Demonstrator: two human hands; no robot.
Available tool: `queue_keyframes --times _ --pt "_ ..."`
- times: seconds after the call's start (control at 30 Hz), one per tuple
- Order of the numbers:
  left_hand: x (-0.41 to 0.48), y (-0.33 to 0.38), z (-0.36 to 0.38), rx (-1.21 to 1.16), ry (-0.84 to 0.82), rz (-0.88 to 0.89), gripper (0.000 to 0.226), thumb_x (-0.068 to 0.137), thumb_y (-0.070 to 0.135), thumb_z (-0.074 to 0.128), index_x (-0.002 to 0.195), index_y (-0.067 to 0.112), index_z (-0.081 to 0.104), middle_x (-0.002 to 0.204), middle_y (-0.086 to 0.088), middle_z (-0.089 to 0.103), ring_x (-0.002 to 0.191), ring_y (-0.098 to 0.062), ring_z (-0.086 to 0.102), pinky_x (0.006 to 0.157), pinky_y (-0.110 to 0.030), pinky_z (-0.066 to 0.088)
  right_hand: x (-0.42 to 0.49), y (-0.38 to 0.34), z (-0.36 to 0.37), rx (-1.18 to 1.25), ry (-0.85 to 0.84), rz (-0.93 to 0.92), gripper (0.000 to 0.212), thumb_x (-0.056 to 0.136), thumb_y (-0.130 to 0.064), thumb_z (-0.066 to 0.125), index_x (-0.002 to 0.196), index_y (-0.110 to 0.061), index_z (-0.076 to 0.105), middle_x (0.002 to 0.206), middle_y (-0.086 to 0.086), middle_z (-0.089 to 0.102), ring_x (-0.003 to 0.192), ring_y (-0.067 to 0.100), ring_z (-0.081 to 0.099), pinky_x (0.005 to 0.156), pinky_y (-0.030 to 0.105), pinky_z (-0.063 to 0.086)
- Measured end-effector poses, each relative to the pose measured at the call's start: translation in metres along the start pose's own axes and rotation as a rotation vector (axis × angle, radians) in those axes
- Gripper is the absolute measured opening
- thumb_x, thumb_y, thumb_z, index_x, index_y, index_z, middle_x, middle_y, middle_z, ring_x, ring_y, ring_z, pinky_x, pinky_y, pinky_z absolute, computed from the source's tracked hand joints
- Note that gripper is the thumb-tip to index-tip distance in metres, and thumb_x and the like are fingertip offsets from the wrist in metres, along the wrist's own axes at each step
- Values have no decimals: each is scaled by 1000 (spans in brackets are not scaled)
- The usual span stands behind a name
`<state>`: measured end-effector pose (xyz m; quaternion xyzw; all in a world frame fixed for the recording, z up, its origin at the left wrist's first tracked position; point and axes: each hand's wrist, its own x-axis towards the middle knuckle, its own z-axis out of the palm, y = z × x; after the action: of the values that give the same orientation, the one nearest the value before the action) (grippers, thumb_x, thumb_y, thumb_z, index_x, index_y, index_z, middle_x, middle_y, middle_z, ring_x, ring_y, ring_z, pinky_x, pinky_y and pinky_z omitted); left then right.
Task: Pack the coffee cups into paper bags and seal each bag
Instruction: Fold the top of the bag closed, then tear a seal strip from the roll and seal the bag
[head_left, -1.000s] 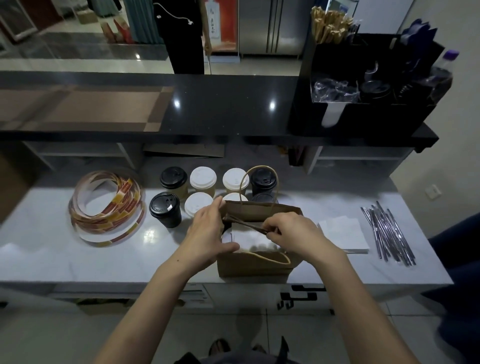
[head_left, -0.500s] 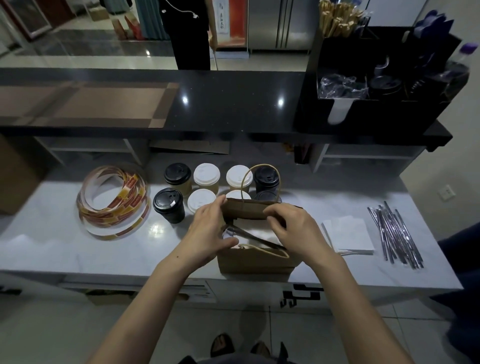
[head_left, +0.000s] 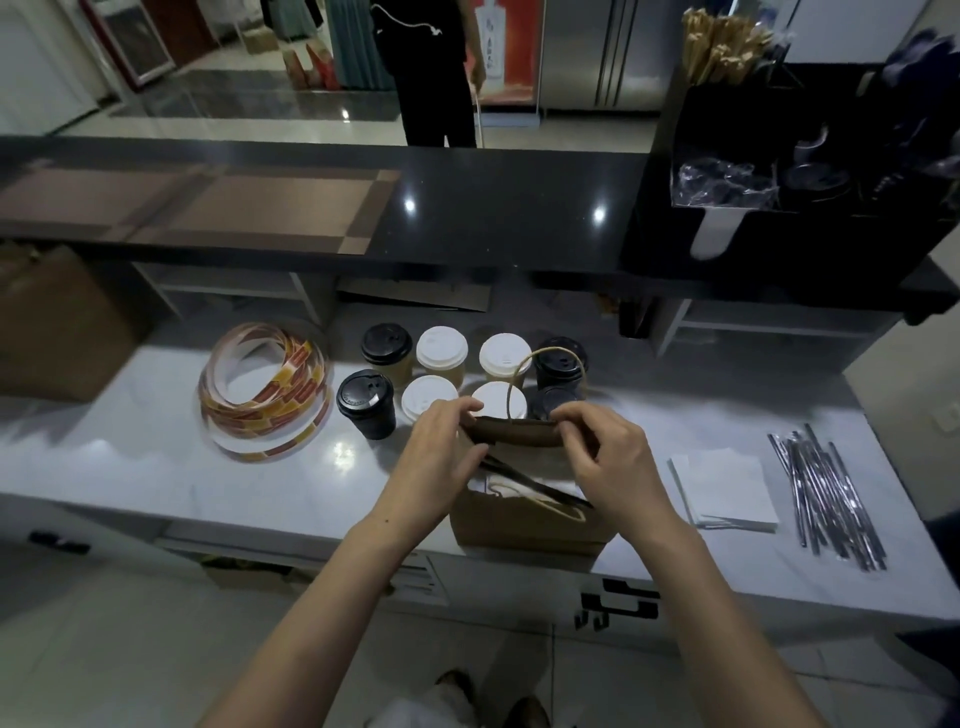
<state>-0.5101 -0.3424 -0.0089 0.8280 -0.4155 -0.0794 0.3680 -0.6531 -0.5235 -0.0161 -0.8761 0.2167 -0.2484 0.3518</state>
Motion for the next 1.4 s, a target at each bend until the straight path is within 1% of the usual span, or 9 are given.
queue_keyframes --times 0.2,0.37,0.43,0.57,0.67,0.83,1.0,1.27,1.4 --pt "3 -2 -10 -63 50 22 30 103 18 62 132 20 56 125 7 56 122 -7 52 103 -23 43 12 -34 -4 93 51 8 17 101 -9 64 107 -21 73 95 -13 71 89 7 67 78 32 56" --pt "15 -14 -33 -87 98 35 22 106 18 56 126 27 58 121 15 54 116 7 50 96 -7 39 32 -77 -9 196 54 33 15 102 -12 64 106 -21 74 91 -10 74 86 11 70 76 35 58" --pt "23 -31 -46 -75 95 42 21 106 20 55 126 25 59 121 13 55 115 6 51 94 -10 40 44 -94 -1 219 53 31 13 102 -15 64 105 -23 74 90 -9 74 85 14 71 77 38 60" --pt "38 -65 -76 -57 84 24 24 106 19 56 129 25 60 120 14 57 109 11 51 93 -11 42 65 -126 24 190 51 21 12 102 -17 65 104 -26 73 91 -14 73 88 6 69 71 15 51" --pt "46 -98 -100 -57 101 25 23 105 15 57 126 20 63 117 11 58 105 2 54 93 -18 45 82 -147 54 193 52 21 12 101 -15 65 103 -22 74 88 -11 72 83 6 66 67 12 45" --pt "49 -168 -130 -35 71 -6 21 104 16 59 124 19 65 116 7 62 106 -6 60 93 -31 52 112 -169 115 200 46 31 12 100 -13 65 100 -21 74 86 -11 73 80 9 68 71 21 53" --pt "40 -238 -151 6 30 -90 22 104 18 59 125 19 65 113 8 63 101 -4 59 92 -28 52 129 -181 182 155 -18 66 13 100 -15 64 102 -22 75 87 -13 71 83 10 67 77 25 54" --pt "19 -320 -156 32 -72 -249 19 102 15 61 119 18 69 112 5 66 103 -13 62 87 -28 50 133 -188 265 125 -165 187 13 101 -18 62 104 -22 74 92 -13 72 88 2 65 74 9 46" --pt "14 -339 -144 129 -122 -302 24 101 21 63 124 20 69 120 3 67 109 -13 60 90 -27 49 131 -178 295 93 -232 237 15 101 -16 61 104 -21 74 93 -10 72 88 7 66 76 18 48"
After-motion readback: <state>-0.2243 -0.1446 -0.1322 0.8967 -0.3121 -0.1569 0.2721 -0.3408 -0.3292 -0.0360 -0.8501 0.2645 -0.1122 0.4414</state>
